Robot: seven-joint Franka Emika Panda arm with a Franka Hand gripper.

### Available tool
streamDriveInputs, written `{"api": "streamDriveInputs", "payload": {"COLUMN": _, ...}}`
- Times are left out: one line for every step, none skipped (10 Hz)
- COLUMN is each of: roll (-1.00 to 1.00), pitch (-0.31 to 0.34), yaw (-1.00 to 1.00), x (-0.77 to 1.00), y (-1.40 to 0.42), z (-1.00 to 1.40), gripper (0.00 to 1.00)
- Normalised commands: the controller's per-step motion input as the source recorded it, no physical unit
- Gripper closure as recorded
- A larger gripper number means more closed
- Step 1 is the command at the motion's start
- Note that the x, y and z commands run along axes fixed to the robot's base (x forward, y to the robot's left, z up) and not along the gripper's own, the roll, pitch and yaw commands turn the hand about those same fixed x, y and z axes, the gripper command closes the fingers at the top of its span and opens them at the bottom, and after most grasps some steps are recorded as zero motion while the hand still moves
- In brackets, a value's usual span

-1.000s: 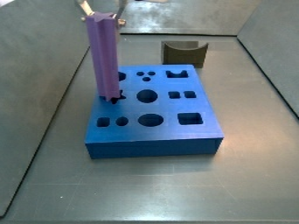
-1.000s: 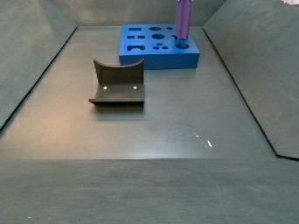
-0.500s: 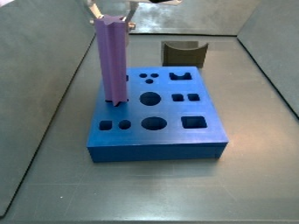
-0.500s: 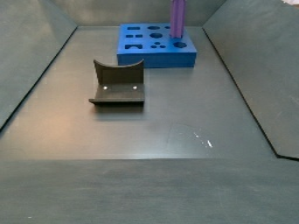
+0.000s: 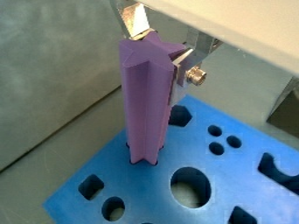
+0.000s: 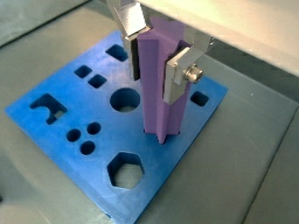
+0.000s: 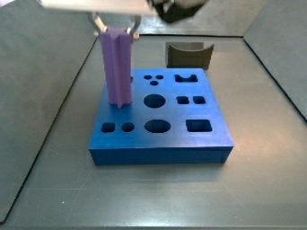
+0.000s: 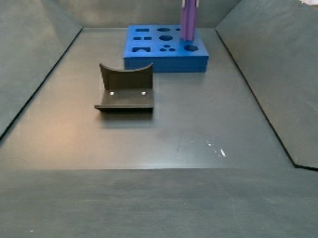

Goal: Insert the star object.

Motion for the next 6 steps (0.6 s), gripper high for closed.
{"api": "streamDriveInputs", "payload": {"roll": 0.12, "pitch": -0.059, "yaw": 0.00, "x": 0.00, "y": -0.09, "z": -1.00, "gripper": 1.00}}
{"api": "streamDriveInputs", "payload": {"roll": 0.03, "pitch": -0.114, "yaw": 0.00, "x": 0.00, "y": -0.12, "z": -1.00, "gripper": 1.00}}
{"api": "streamDriveInputs", "payload": {"roll": 0.01, "pitch": -0.111, "yaw": 0.00, "x": 0.00, "y": -0.10, "z": -1.00, "gripper": 1.00}}
{"api": "streamDriveInputs", "payload": {"roll": -0.04, "pitch": -0.191, "yaw": -0.02, "x": 0.03, "y": 0.00, "z": -0.86, "gripper": 1.00}}
{"api": "streamDriveInputs", "payload": {"roll": -0.11, "pitch": -0.130, "yaw": 0.00, "x": 0.00, "y": 0.01, "z": -0.43, "gripper": 1.00}}
{"api": "streamDriveInputs", "payload": {"roll": 0.00, "pitch": 0.000, "yaw": 0.00, "x": 0.00, "y": 0.00, "z": 0.00, "gripper": 1.00}}
